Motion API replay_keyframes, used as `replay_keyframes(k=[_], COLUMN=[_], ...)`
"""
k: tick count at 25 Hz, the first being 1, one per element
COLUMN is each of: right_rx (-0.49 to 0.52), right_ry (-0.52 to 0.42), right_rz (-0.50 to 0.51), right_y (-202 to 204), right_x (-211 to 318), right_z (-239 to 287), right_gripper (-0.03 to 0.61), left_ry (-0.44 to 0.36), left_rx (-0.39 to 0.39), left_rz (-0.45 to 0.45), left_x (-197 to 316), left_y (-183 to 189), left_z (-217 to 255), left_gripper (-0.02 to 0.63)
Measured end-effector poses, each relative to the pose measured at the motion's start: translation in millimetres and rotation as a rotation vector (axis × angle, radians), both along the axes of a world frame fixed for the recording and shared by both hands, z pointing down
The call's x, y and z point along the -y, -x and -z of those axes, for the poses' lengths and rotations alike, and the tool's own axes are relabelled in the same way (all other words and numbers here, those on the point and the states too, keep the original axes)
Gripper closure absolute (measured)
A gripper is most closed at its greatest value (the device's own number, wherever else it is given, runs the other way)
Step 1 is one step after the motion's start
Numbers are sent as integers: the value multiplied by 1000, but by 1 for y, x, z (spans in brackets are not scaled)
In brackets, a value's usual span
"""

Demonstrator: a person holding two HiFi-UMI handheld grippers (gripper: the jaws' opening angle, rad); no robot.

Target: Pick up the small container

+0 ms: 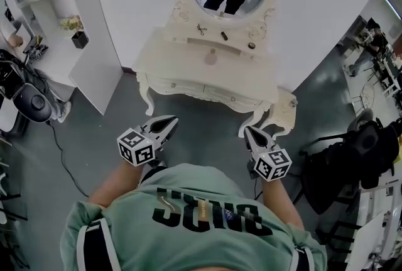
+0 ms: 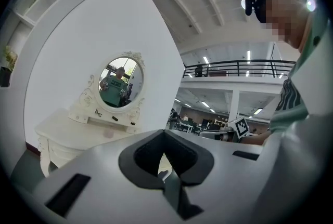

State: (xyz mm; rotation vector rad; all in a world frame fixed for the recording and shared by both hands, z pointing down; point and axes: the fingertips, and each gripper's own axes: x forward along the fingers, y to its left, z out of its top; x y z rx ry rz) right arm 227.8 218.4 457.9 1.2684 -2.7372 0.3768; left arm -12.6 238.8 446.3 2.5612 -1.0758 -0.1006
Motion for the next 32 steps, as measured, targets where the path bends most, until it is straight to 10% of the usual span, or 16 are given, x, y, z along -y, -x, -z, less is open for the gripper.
replay_keyframes(k=[19,32], right_rx=[31,-9], right_ry=[-13,62], right_rz=[-191,-227], right_y=[111,121], right_x=[210,289], right_z=[14,-6], right_gripper=[569,569], left_ry=[-24,35], left_rx=[-3,-26], left_rz=[-231,-227], left_x=[255,334], left_y=[107,135], left_z=[15,-4], left_gripper=[612,612])
